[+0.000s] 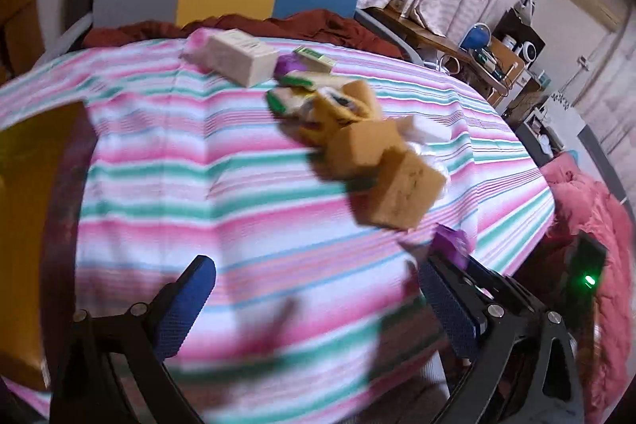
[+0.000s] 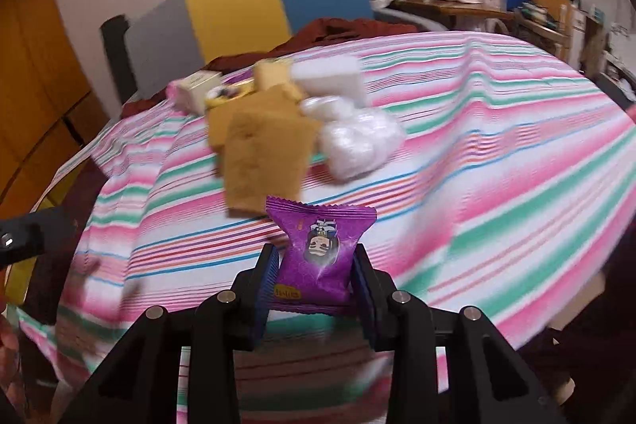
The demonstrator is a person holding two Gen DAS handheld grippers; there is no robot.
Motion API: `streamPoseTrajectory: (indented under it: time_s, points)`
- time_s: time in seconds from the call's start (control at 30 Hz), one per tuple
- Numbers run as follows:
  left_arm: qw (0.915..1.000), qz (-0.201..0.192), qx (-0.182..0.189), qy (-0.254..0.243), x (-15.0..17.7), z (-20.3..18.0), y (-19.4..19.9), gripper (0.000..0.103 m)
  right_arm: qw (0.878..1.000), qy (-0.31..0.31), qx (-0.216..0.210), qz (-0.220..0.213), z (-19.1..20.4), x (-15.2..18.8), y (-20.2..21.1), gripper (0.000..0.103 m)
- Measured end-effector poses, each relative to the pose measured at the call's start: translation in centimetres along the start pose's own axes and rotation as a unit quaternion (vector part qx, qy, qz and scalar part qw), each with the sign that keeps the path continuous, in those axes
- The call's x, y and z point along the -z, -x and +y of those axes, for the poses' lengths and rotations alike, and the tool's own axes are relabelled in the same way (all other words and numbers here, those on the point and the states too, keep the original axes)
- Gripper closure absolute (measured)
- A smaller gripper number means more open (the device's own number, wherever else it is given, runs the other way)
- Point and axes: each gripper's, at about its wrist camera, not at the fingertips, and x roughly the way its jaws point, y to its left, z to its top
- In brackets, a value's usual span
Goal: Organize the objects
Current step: 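Grasp the purple snack packet with the right tool while the left tool approaches the sponges, then grasp the yellow sponge with the left tool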
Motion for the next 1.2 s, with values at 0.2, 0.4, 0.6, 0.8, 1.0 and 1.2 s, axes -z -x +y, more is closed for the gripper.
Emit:
streamPoseTrajectory:
  time_s: [0.2, 0.4, 0.6, 0.8, 1.0, 1.2]
  points:
    - [0.9968, -0.016, -0.026, -0.073, -1.4, -4.7, -4.0, 0.0, 0.999, -0.044, 0.008, -0.005, -2.7, -0.1, -0.1, 0.067]
    - [0.9962, 0.0, -0.003, -0.087, -2.5, -6.5, -8.1, 0.0, 0.998, -0.063, 0.014, -0.013, -3.6, 0.0, 0.1, 0.066]
    - [0.995, 0.023, 0.014, -0.096, -2.9, -6.8, -10.7, 0.017, 0.997, -0.069, 0.011, -0.016, -3.9, 0.0, 0.1, 0.066]
    - [0.9903, 0.032, 0.036, -0.13, -2.8, -7.5, -12.2, 0.037, 0.998, -0.065, 0.014, -0.014, -3.7, 0.1, -0.1, 0.066]
    - [0.9892, 0.029, 0.072, -0.125, -1.8, -7.0, -11.2, 0.063, 0.998, -0.061, 0.017, -0.013, -3.8, 0.1, 0.1, 0.066]
    - [0.9918, 0.021, 0.074, -0.102, 0.1, -4.9, -9.1, 0.068, 0.999, -0.05, 0.005, -0.009, -2.9, 0.0, 0.2, 0.066]
